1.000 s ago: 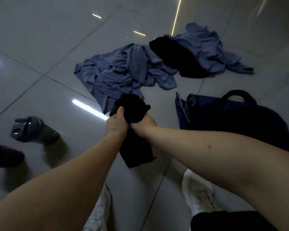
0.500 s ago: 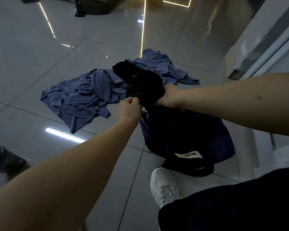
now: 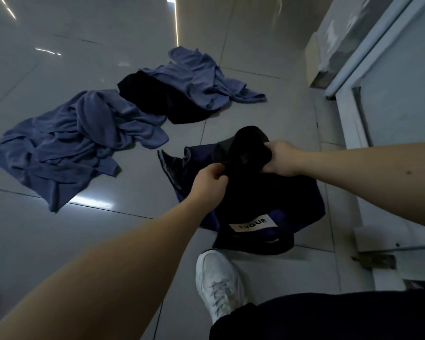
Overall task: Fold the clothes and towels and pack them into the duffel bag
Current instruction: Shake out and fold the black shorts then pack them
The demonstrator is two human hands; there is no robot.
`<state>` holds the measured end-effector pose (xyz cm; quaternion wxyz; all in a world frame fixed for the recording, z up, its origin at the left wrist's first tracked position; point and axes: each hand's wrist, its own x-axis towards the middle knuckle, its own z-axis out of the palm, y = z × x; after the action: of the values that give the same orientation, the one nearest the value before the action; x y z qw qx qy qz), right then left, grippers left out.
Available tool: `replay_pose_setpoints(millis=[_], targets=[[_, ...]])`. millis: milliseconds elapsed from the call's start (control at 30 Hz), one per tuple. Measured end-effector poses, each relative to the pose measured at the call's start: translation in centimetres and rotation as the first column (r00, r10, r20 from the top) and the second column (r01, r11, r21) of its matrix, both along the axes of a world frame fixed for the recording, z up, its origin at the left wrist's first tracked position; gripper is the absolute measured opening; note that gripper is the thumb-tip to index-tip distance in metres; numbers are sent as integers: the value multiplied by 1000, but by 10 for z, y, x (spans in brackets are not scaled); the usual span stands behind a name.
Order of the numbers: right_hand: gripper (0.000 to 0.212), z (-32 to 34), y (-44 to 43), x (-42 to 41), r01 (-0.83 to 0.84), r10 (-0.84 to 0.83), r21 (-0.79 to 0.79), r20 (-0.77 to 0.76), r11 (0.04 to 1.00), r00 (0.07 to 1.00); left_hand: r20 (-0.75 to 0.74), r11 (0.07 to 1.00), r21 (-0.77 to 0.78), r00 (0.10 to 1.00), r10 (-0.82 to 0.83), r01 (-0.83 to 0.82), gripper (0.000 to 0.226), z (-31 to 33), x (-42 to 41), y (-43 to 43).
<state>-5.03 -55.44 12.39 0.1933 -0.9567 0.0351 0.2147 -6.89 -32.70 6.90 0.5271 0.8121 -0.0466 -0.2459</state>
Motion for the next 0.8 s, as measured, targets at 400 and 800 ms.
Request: replay_pose_setpoints(millis=[400,800], targets=[[37,-49,-7,-1,-239,227,-262,-76,935,971,474,910,401,826,-306,107,20,-49,-39,-3],[37,-65,-3,2,-326,353,-391,-5,860,936,132,284,928,503,-854,240,49,-61,-42,2]])
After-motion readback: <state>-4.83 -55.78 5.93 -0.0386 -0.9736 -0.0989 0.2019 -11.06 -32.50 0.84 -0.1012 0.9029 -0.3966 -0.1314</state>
